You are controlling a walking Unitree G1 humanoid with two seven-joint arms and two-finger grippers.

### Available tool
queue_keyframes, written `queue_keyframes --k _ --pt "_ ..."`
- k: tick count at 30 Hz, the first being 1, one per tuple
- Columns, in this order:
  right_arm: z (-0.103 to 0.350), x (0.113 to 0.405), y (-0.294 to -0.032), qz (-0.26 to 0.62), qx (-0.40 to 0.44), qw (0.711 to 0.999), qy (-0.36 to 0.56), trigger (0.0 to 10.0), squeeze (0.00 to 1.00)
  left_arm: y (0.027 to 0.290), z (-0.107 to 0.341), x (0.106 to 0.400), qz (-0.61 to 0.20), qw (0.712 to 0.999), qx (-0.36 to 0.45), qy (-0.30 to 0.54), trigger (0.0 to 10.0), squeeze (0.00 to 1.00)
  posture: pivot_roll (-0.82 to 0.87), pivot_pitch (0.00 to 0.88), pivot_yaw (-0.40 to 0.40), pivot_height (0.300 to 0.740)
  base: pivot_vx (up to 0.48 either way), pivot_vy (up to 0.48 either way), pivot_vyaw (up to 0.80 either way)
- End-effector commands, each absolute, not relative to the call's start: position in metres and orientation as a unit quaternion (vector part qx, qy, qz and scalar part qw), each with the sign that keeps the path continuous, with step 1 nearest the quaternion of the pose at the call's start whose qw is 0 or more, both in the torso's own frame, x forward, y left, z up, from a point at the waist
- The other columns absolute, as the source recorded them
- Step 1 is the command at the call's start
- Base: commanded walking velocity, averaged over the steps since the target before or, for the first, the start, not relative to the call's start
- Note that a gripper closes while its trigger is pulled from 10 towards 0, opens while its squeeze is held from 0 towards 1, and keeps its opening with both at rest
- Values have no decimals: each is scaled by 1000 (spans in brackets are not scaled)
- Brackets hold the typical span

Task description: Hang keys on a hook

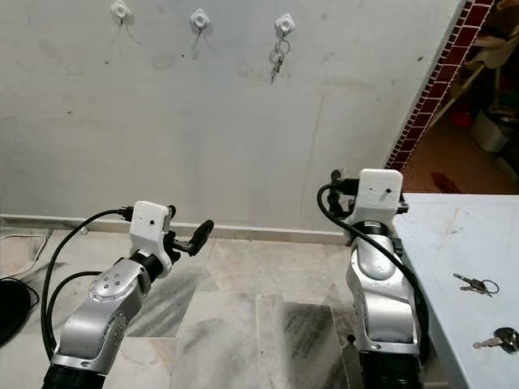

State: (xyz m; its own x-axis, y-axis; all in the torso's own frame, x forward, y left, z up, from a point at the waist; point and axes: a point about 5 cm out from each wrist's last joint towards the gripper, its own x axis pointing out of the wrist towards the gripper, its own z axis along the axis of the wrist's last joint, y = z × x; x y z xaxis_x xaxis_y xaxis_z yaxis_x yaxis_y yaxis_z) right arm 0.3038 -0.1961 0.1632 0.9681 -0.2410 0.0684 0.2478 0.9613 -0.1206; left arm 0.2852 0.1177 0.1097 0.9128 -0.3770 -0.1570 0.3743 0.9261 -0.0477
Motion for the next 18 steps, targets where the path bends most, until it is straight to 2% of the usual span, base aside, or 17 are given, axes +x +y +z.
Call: queue_keyframes --k 1,15,18 --pt "161 303 -203 -141 -66 988 -17 10000 0 115 113 286 -199 977 -10 77 10000 0 111 0 -53 740 0 0 -750" --pt "155 302 -205 -146 -76 986 3 10000 0 117 111 287 -177 981 -13 81 10000 0 104 0 -58 740 0 0 -737" --pt "155 302 -201 -132 -73 989 0 10000 0 117 111 288 -176 981 -8 80 10000 0 103 0 -63 740 0 0 0"
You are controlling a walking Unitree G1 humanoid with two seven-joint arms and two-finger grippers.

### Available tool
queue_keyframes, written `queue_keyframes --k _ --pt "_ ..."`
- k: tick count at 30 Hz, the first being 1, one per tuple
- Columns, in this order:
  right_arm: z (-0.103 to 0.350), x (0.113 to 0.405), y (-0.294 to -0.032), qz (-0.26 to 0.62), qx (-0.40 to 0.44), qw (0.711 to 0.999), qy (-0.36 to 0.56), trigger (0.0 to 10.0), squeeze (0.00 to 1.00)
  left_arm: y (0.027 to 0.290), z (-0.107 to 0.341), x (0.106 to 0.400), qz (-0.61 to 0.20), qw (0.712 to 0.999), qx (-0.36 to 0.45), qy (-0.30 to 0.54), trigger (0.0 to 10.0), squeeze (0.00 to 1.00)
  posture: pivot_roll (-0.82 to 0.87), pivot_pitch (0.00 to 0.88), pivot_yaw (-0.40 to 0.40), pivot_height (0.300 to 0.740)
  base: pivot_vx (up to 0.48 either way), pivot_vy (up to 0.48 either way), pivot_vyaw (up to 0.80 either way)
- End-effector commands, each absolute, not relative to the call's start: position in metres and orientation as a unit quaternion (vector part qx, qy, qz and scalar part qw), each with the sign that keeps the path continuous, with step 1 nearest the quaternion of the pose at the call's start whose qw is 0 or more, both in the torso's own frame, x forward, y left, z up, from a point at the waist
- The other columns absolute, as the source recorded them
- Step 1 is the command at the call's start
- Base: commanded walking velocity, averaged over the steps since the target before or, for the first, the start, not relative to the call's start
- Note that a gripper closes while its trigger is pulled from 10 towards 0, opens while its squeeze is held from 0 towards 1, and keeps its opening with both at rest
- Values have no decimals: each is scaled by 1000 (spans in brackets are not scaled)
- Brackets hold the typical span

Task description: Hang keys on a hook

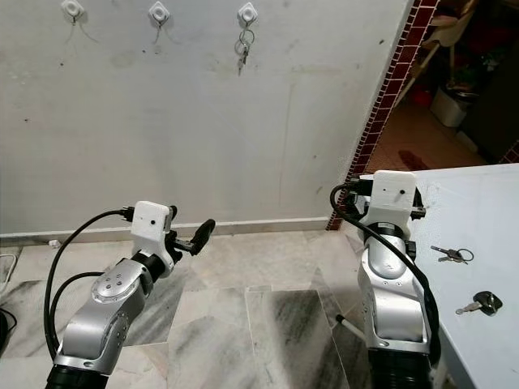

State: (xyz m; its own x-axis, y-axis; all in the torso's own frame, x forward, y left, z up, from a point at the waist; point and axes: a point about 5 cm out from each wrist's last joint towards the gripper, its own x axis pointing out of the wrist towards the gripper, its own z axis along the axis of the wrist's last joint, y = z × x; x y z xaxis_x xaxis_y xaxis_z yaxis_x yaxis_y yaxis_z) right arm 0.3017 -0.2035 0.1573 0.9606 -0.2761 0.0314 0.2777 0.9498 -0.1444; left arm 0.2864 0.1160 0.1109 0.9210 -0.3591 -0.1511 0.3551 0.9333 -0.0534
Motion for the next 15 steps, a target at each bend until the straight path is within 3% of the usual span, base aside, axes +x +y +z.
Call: queue_keyframes --k 1,5,15 --pt "156 302 -198 -125 -71 990 -2 10000 0 117 111 288 -175 981 -7 80 10000 0 102 0 -63 740 0 0 0" --pt "157 302 -194 -113 -65 991 -5 10000 0 117 111 288 -175 981 -7 81 10000 0 102 0 -63 740 0 0 0" --pt "156 302 -194 -112 -62 992 -4 10000 0 118 111 289 -174 981 -6 82 10000 0 102 0 -58 740 -249 0 0"
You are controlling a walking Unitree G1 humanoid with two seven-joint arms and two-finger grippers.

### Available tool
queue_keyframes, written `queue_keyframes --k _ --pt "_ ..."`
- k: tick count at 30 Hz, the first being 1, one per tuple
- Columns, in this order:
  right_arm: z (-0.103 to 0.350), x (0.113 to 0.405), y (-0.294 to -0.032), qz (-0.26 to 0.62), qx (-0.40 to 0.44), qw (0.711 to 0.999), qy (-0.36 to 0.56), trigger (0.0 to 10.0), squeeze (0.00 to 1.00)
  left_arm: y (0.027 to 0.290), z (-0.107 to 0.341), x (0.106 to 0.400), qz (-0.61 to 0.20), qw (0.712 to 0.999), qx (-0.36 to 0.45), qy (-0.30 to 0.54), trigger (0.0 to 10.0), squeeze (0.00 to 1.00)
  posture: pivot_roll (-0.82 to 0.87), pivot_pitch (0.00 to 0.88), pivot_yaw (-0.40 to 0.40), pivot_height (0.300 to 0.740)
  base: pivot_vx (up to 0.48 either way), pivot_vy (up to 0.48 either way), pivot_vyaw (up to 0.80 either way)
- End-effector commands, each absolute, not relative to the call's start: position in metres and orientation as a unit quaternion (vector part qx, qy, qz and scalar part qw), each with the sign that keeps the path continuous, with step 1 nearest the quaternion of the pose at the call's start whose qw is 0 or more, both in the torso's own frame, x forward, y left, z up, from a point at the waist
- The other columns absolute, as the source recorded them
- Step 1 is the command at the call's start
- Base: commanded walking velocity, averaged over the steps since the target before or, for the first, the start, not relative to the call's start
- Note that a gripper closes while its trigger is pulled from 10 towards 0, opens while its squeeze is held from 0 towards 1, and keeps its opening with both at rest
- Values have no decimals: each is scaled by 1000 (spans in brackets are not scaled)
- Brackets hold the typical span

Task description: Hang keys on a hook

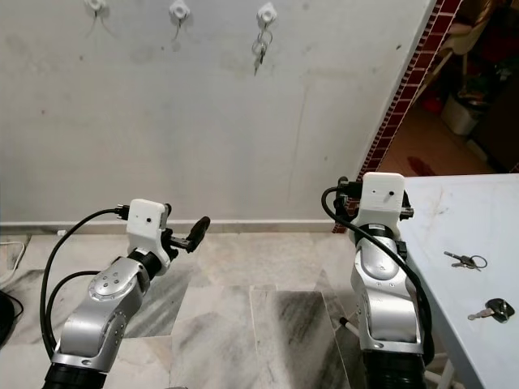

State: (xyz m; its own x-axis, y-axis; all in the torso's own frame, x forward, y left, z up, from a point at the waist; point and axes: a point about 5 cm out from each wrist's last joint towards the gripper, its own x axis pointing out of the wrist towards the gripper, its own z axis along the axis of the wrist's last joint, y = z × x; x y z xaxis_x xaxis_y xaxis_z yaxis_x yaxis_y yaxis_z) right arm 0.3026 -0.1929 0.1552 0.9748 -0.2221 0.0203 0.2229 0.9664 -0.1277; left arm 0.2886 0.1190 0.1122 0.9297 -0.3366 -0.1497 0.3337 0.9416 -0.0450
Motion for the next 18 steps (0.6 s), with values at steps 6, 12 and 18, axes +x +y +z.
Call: queue_keyframes --k 6,12,18 --pt "156 302 -195 -114 -61 992 -5 10000 0 118 112 290 -175 981 -6 81 10000 0 102 0 -54 740 -254 0 0" --pt "157 302 -195 -116 -60 991 -6 10000 0 117 112 291 -176 981 -4 81 10000 0 102 0 -52 740 -256 0 0" --pt "158 304 -192 -118 -54 992 -10 10000 0 116 113 292 -183 980 -5 79 10000 0 103 0 -46 740 -122 0 0"
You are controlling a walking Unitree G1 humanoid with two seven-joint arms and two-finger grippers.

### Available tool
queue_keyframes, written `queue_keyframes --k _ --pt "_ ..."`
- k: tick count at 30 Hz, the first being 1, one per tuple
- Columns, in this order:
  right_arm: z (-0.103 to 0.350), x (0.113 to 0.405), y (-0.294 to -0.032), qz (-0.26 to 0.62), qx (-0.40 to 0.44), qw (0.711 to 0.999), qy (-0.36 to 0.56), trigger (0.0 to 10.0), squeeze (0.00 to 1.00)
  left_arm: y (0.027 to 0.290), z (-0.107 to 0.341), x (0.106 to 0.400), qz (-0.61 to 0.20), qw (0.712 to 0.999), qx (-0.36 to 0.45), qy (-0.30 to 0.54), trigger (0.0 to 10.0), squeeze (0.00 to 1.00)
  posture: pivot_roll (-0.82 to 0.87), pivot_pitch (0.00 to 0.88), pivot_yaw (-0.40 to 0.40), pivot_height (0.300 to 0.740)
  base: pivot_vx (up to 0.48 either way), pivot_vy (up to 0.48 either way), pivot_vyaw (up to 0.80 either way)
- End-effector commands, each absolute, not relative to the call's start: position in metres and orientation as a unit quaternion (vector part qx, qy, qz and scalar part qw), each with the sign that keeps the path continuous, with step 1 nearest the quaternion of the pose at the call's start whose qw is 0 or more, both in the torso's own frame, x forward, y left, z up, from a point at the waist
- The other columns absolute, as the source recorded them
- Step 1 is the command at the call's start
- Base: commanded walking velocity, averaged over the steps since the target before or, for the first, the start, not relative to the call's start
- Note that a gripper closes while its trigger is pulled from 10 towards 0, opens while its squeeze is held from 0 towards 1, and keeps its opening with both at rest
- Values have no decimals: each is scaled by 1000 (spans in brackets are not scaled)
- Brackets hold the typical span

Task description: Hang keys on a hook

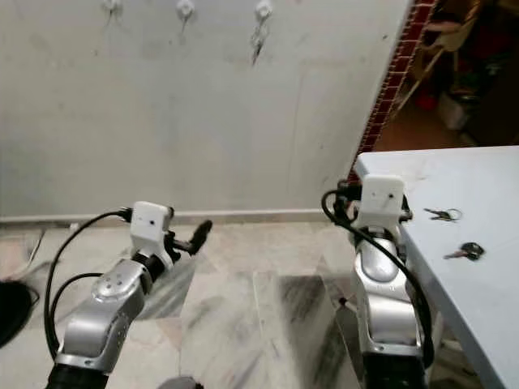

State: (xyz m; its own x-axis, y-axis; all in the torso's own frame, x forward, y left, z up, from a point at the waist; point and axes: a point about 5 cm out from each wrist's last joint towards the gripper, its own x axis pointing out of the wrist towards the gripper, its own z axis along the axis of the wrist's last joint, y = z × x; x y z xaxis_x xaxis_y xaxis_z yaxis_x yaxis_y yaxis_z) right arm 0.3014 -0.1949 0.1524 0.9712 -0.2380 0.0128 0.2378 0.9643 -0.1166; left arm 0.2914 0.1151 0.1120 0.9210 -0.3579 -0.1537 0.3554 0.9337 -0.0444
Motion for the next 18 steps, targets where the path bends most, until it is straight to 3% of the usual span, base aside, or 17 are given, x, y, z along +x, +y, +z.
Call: queue_keyframes --k 1,6,18 --pt "158 304 -189 -116 -53 992 -11 10000 0 115 114 293 -187 979 -7 76 10000 0 106 0 -45 740 0 0 0" --pt "157 304 -188 -116 -50 992 -10 10000 0 116 115 294 -189 979 -11 72 10000 0 106 0 -44 740 0 0 0" --pt "156 306 -189 -119 -49 992 -9 10000 0 112 123 301 -200 978 -32 58 10000 0 106 0 -43 740 0 0 -416"
